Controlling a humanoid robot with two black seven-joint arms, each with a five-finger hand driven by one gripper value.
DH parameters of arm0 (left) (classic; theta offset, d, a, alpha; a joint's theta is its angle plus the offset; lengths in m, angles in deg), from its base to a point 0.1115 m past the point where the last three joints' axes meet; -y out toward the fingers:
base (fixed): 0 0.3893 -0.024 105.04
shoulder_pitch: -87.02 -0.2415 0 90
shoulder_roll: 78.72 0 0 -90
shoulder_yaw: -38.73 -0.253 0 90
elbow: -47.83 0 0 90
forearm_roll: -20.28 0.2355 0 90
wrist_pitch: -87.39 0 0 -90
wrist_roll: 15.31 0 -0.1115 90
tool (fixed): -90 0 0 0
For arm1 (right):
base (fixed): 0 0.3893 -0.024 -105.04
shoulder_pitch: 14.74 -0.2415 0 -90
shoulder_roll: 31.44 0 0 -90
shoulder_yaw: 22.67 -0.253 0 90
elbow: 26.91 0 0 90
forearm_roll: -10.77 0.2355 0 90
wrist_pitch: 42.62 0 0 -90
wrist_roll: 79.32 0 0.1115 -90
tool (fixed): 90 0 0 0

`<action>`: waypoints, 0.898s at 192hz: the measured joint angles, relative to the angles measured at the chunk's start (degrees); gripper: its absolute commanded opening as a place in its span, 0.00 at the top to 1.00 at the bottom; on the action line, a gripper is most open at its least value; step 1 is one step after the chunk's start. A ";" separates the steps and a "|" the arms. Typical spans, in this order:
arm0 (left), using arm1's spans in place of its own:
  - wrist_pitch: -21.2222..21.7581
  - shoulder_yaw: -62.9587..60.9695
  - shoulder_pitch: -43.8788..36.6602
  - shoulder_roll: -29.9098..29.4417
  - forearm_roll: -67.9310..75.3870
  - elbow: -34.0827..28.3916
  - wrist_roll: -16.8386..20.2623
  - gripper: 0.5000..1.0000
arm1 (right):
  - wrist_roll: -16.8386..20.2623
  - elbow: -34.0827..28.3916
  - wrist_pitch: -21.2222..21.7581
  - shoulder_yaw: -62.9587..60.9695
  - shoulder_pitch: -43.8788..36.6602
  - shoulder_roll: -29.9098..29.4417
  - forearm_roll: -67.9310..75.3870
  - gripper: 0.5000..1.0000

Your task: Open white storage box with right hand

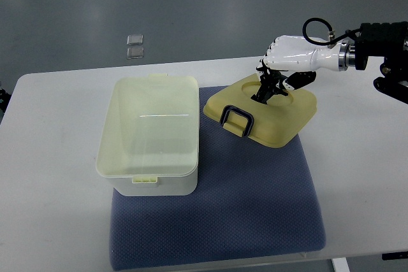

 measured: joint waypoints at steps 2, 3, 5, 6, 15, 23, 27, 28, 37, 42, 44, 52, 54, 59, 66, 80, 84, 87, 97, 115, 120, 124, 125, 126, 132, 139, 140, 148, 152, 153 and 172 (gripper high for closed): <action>0.00 0.00 0.00 0.00 0.00 0.00 0.00 0.00 | 0.00 0.05 -0.06 0.00 0.10 -0.02 -0.02 1.00; 0.00 0.00 0.00 0.00 0.00 0.00 0.00 0.00 | 0.00 0.07 -0.09 0.00 0.15 -0.03 -0.02 1.00; 0.00 0.00 0.00 0.00 0.00 0.00 0.00 0.00 | 0.00 0.13 -0.16 0.00 0.29 -0.06 -0.04 1.00; 0.00 0.00 0.00 0.00 0.00 0.00 0.00 0.00 | 0.00 0.14 -0.18 0.01 0.33 -0.07 -0.05 1.00; 0.00 0.00 0.00 0.00 0.00 0.00 0.00 0.00 | 0.00 0.24 -0.30 0.04 0.66 -0.16 -0.07 1.00; 0.00 0.00 0.00 0.00 0.00 0.00 0.00 0.00 | 0.00 0.31 -0.35 0.05 0.96 -0.35 -0.08 1.00; 0.00 0.00 0.00 0.00 0.00 0.00 0.00 0.00 | 0.01 0.34 -0.36 0.05 1.14 -0.56 -0.09 1.00; 0.00 0.00 0.00 0.00 0.00 0.00 0.00 0.00 | 0.01 0.34 -0.37 0.06 1.17 -0.60 -0.09 1.00; 0.00 0.01 0.00 0.00 -0.01 0.00 0.00 0.00 | 0.01 0.35 -0.38 0.06 1.47 -1.08 -0.09 1.00; 0.00 0.00 0.00 0.00 -0.02 0.00 0.00 0.00 | 0.01 0.36 -0.39 0.06 1.67 -1.33 -0.09 1.00; 0.00 0.00 0.00 0.00 -0.02 0.00 0.00 0.00 | 0.01 0.36 -0.40 0.06 1.77 -1.42 -0.09 1.00; 0.00 0.01 0.00 0.00 -0.02 0.00 0.00 0.00 | 0.01 0.38 -0.41 0.06 2.27 -1.81 -0.09 1.00; 0.00 0.01 0.00 0.00 -0.02 0.00 0.00 0.00 | 0.01 0.39 -0.41 0.06 2.41 -1.90 -0.09 1.00; 0.00 0.01 0.00 0.00 -0.02 0.00 0.00 0.00 | 0.01 0.48 -0.41 0.06 2.86 -2.14 -0.09 1.00; 0.00 0.01 0.00 0.00 -0.02 0.00 0.00 0.00 | 0.01 0.62 -0.41 0.02 3.34 -2.37 -0.08 0.79; 0.00 0.01 0.00 0.00 -0.02 0.00 0.00 0.00 | 0.01 0.78 -0.45 -0.19 4.36 -2.98 0.32 0.38; 0.00 0.01 0.00 0.00 -0.02 0.00 0.00 0.00 | 0.01 0.79 -0.45 -0.23 4.74 -3.23 0.56 0.37; 0.00 0.01 0.00 0.00 -0.02 0.00 0.00 0.00 | 0.01 0.79 -0.45 -0.24 4.95 -3.38 0.68 0.36; 0.00 0.01 0.01 0.00 -0.02 0.00 0.00 0.00 | 0.01 0.79 -0.47 -0.26 5.55 -3.88 1.01 0.32; 0.00 0.00 0.00 0.00 -0.02 0.00 0.02 0.00 | 0.00 0.76 -0.48 -0.35 5.95 -4.43 1.40 0.20; 0.00 0.00 0.00 0.00 -0.02 0.00 0.02 0.00 | 0.00 0.74 -0.48 -0.37 5.97 -4.56 1.60 0.19; 0.00 0.00 0.00 0.00 -0.02 0.00 0.02 0.00 | 0.00 0.71 -0.48 -0.37 5.97 -4.63 1.79 0.18; 0.00 0.00 0.00 0.00 -0.02 0.00 0.02 0.00 | 0.00 0.70 -0.48 -0.37 5.97 -4.65 1.85 0.18; 0.00 0.00 0.00 0.00 -0.02 0.00 0.02 0.00 | 0.00 0.69 -0.48 -0.37 5.97 -4.67 1.90 0.17; 0.00 0.00 0.00 0.00 -0.02 0.00 0.02 0.00 | 0.00 0.59 -0.40 -0.37 5.89 -4.74 2.21 0.17; 0.00 0.00 0.00 0.00 -0.02 0.00 0.02 0.00 | 0.00 0.47 -0.21 -0.37 5.65 -4.71 2.57 0.17; 0.00 0.00 0.00 0.00 -0.02 0.00 0.02 0.00 | 0.00 0.45 -0.19 -0.36 5.61 -4.70 2.62 0.17; 0.00 0.00 0.01 0.00 -0.02 0.00 0.02 0.00 | 0.00 0.36 0.11 -0.28 5.25 -4.41 3.00 0.16; 0.00 0.00 0.01 0.00 -0.02 0.00 0.02 0.00 | 0.00 0.34 0.36 -0.21 4.99 -4.27 3.14 0.15; 0.00 0.00 0.01 0.00 -0.02 0.00 0.02 0.00 | 0.00 0.34 0.44 -0.19 4.90 -4.24 3.18 0.15; 0.00 0.00 0.01 0.00 -0.01 0.00 0.03 0.00 | 0.00 0.23 6.27 0.11 2.04 -3.26 3.85 0.14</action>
